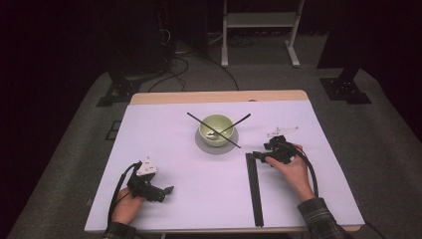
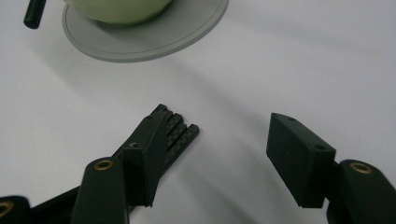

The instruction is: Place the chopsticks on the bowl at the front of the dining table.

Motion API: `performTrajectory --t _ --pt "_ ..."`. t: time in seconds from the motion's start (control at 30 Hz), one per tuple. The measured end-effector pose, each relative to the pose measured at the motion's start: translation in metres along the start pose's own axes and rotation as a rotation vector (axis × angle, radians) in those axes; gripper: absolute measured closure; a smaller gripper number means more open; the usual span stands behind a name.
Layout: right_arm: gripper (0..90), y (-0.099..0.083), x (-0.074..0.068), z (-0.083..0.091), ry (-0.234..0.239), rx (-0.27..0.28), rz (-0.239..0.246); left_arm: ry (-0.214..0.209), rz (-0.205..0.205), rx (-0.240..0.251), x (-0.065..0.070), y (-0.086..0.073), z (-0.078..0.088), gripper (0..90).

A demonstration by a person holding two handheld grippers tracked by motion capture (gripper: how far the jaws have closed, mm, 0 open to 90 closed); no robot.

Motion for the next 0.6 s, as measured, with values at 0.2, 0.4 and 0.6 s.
performTrajectory --t 0.2,0.4,0.6 --pt "36.8 -0.0018 -0.0015 -0.0049 -0.004 -0.013 0.009 0.0 0.0 -0.001 0.0 0.0 0.0001 0.0" --pt "36.7 -0.0027 -0.001 -0.0065 -0.009 -0.019 0.016 0.0 0.0 -0.001 0.0 0.0 0.0001 0.0" --pt "36.4 -0.0032 -0.0027 -0.0072 -0.006 -0.023 0.015 0.0 0.0 0.0 0.0 0.0 0.0 0.0"
Point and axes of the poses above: each handheld gripper's, and its own axes: z roughly backward along the jaws, y roughly out of its top, x roughly to its right, the point moved 9 cm from there along -z, roughly forward along the jaws, and after that the axes turned 2 degrees about -x, right-handed, at the moved point
